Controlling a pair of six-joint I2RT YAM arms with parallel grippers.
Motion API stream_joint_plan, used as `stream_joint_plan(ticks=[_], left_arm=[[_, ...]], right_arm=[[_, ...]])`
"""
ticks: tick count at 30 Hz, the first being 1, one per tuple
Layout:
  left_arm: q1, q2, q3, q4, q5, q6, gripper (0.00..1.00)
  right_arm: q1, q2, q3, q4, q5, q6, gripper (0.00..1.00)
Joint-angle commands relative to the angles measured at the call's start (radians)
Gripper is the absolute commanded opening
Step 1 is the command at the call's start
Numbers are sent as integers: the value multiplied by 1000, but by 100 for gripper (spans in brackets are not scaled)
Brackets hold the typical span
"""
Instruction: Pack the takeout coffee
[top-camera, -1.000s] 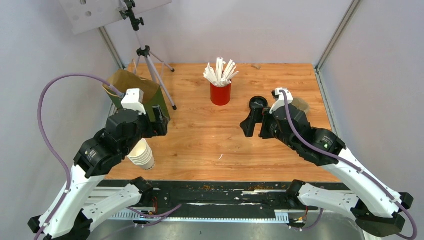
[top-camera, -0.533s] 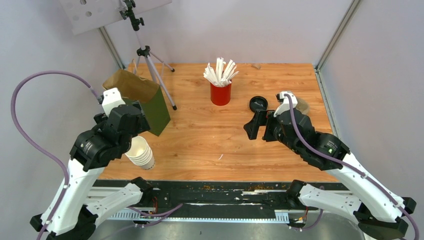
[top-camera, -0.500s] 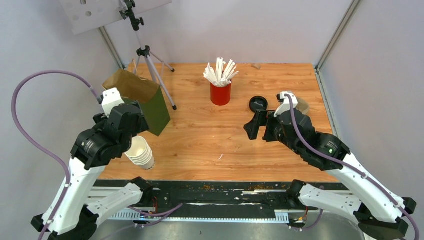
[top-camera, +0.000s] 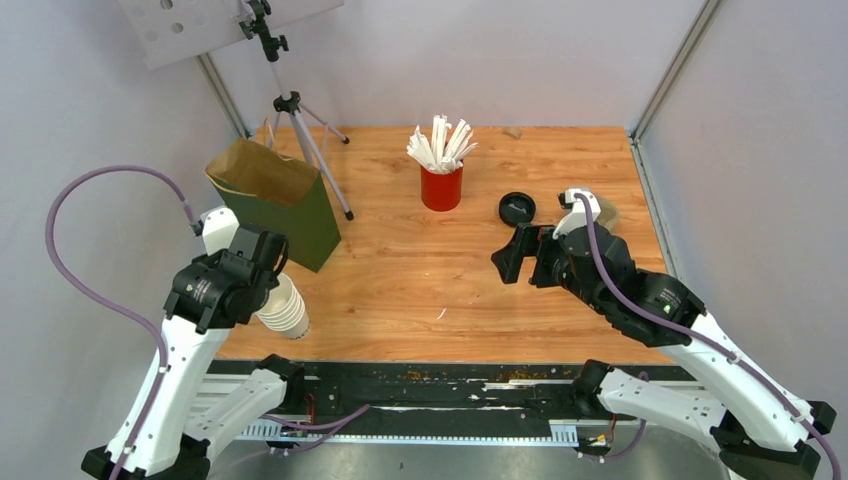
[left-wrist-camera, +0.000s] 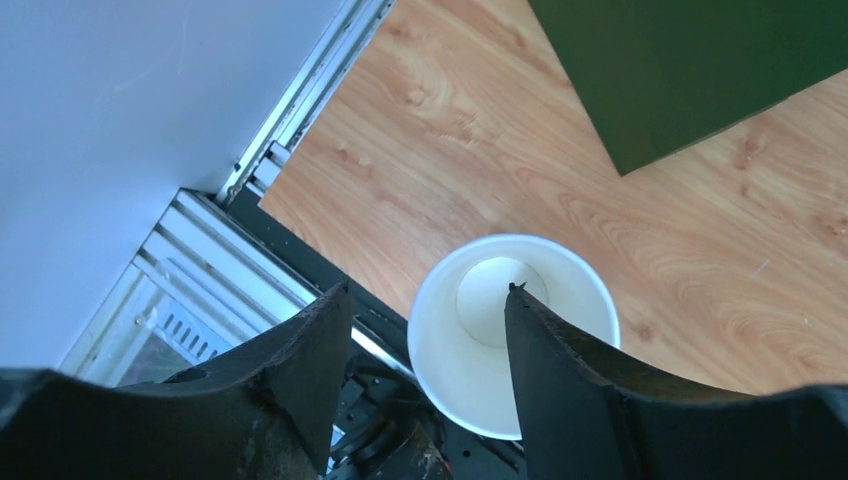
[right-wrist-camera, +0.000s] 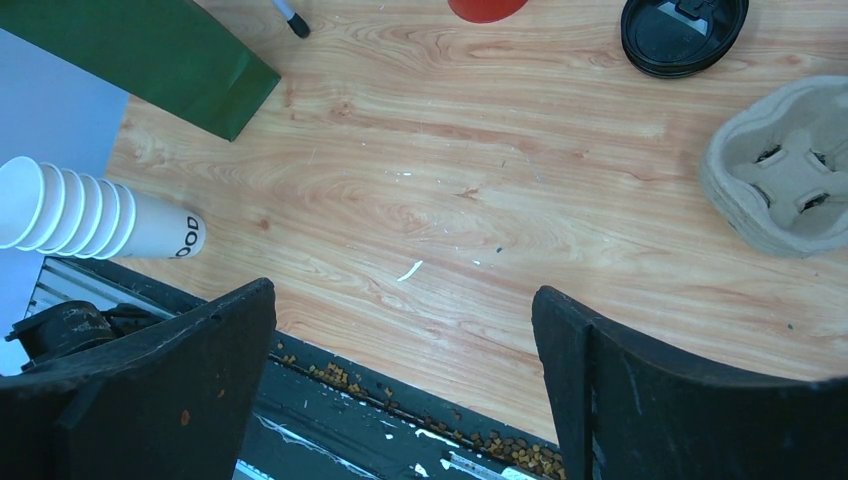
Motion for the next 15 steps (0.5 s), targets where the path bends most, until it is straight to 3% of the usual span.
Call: stream_joint_plan(ticks=[1,15], left_arm=[[12,-57,-47,-22,-29,-107,63],[13,-117,-224,68,40,-163,43]], right_arm=[[4,-25,-10,-11,12,13,100],[4,-34,-13,-21,12,18,100]])
